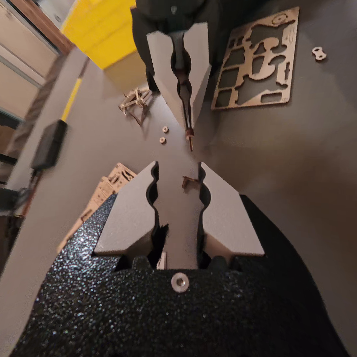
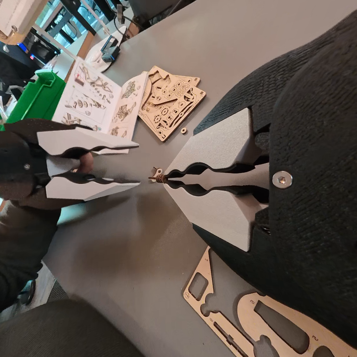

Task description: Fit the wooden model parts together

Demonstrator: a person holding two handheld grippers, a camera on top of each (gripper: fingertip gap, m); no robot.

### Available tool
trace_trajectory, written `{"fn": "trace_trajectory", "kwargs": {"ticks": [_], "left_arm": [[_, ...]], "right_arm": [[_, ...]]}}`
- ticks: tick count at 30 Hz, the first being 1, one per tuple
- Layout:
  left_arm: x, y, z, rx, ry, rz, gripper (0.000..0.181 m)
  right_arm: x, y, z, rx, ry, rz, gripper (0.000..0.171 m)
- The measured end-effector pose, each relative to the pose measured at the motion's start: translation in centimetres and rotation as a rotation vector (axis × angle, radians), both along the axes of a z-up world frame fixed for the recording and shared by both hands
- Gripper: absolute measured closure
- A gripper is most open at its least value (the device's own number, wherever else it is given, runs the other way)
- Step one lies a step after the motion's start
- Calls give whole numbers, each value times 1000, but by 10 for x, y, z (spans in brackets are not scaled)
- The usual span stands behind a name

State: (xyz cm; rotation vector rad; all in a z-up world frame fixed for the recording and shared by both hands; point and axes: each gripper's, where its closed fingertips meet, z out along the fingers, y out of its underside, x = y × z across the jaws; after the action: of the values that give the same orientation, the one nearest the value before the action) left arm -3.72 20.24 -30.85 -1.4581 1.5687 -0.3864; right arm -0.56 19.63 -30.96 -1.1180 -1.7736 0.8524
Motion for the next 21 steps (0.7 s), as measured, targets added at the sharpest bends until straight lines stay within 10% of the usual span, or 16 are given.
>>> {"fn": "trace_trajectory", "kwargs": {"ticks": [1,21], "left_arm": [[-4,0,-7,-43,27,-1,142],[-1,-9,-34,-217,79,-21,154]], "right_arm": [[0,0,-1,-1,-5,-2,171],[-3,1,-10,-8,-70,-7,171]]}}
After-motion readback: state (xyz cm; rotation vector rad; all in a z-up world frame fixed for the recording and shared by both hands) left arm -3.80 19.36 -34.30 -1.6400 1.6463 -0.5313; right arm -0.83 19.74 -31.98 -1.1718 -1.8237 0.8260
